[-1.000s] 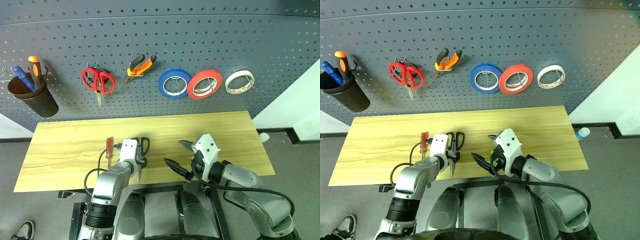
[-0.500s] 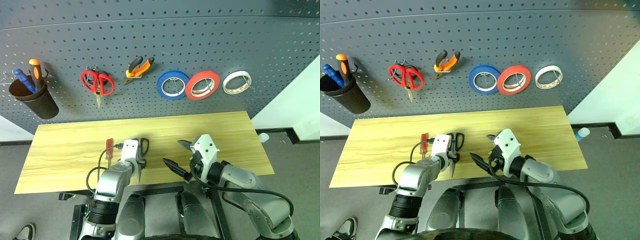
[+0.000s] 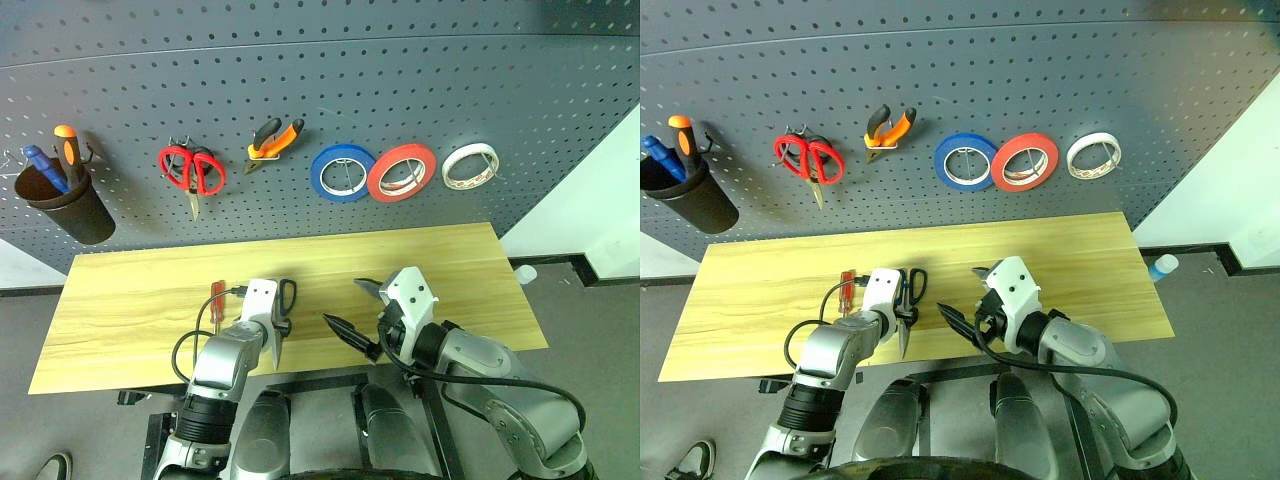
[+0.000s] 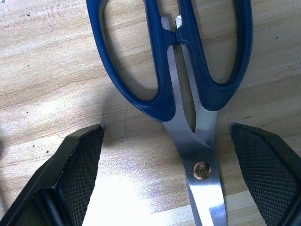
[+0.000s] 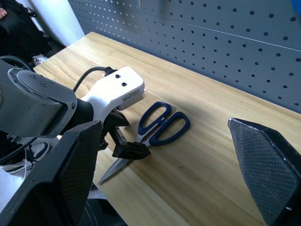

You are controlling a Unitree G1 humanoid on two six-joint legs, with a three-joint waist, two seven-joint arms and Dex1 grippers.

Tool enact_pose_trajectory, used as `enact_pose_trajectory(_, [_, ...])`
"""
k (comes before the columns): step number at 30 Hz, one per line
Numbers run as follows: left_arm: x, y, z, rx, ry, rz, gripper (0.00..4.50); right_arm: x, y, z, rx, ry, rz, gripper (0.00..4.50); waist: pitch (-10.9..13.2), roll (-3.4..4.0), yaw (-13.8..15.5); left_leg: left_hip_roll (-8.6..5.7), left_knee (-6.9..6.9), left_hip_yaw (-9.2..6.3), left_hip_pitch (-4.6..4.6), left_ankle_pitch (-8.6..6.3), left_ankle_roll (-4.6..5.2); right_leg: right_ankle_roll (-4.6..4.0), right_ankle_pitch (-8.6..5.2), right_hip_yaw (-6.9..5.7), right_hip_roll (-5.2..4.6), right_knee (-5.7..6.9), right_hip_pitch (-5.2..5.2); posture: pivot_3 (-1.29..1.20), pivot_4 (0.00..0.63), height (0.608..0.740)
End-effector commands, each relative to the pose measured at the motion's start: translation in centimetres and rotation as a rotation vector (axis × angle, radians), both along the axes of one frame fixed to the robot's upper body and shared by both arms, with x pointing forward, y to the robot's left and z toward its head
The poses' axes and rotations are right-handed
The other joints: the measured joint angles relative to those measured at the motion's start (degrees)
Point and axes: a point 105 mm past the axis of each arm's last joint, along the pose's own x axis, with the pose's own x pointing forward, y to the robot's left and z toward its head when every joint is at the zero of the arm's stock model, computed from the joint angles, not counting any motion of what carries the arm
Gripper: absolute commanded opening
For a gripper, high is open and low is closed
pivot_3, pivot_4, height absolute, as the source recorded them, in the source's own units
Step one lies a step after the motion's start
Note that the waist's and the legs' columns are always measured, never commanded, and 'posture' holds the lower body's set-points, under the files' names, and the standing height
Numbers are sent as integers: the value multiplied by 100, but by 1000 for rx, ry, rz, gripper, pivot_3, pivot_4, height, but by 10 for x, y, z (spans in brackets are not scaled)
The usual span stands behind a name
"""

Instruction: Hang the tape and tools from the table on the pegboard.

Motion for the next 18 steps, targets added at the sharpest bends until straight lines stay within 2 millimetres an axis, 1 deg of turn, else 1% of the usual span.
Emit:
enact_pose_trajectory(1, [-21,6,-25,37,129,12,4472,-6,6,15,29,-52,31,4452,0,0,-3,0,0,0,0,0,0,1,0,0,0,0,0,233,206,677])
enact_pose_trajectory(3, [-21,6,-25,35,131,13,4472,-5,6,14,27,-52,28,4452,0,0,-5,0,-2,0,1,0,0,2,-1,0,0,-1,-1,234,207,677])
enact_pose_trajectory(4, [-22,6,-25,31,135,12,4079,-5,5,14,26,-53,27,4500,0,-1,-7,0,-2,0,1,0,0,2,-1,0,0,-1,-2,234,207,677])
enact_pose_trajectory(7, [-22,5,-25,27,137,15,3292,-4,5,15,24,-55,24,4500,0,-1,-13,0,-4,0,-1,0,0,3,-2,0,0,-4,-5,233,207,677])
enact_pose_trajectory(8, [-22,5,-25,27,136,16,2903,-4,4,15,24,-56,23,4500,0,-1,-17,0,-6,0,-1,0,0,3,-2,0,0,-5,-7,234,207,677])
enact_pose_trajectory(12, [-22,4,-25,22,137,15,1620,-3,3,15,22,-57,20,4500,0,-1,-22,0,-11,0,-2,0,0,4,-3,0,0,-5,-10,235,208,677])
enact_pose_trajectory(14, [-22,5,-25,20,139,16,1012,-2,3,15,22,-58,19,4500,0,-1,-21,0,-11,0,-2,0,0,5,-3,0,0,-6,-11,235,208,677])
enact_pose_trajectory(15, [-22,5,-25,20,139,16,780,-2,3,15,21,-58,18,4500,1,-1,-21,0,-10,0,-3,-1,0,5,-4,0,0,-7,-11,235,208,677])
enact_pose_trajectory(16, [-21,5,-25,20,139,16,701,-2,3,15,21,-58,17,4500,1,-1,-21,0,-11,0,-3,-1,-1,5,-4,0,0,-8,-11,236,208,677])
enact_pose_trajectory(18, [-21,5,-24,20,137,16,686,-2,3,14,20,-58,15,4500,1,-1,-21,0,-11,0,-4,-1,-1,6,-4,0,0,-8,-12,237,207,677])
